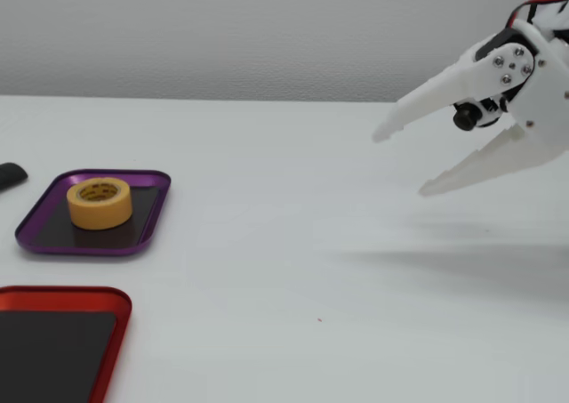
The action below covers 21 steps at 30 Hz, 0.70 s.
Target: Grasp a tape and put it in the right purple dish.
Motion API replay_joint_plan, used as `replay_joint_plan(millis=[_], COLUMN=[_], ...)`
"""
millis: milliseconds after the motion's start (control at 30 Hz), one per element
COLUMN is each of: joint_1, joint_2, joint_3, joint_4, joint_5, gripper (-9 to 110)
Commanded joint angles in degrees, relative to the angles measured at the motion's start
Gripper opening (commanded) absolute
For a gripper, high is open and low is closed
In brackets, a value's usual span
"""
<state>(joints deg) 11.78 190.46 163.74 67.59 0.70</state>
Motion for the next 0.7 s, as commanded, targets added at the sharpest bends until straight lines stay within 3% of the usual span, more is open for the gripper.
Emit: replay_joint_plan(millis=[0,300,467,667], joint_1=[-0.2,-0.6,-0.5,-0.5], joint_2=[8.5,5.3,5.3,5.3], joint_3=[4.5,6.2,6.9,9.3], joint_4=[-0.6,4.3,5.4,5.0], joint_5=[-0.4,0.4,0.4,-0.3], gripper=[19,18,-1,0])
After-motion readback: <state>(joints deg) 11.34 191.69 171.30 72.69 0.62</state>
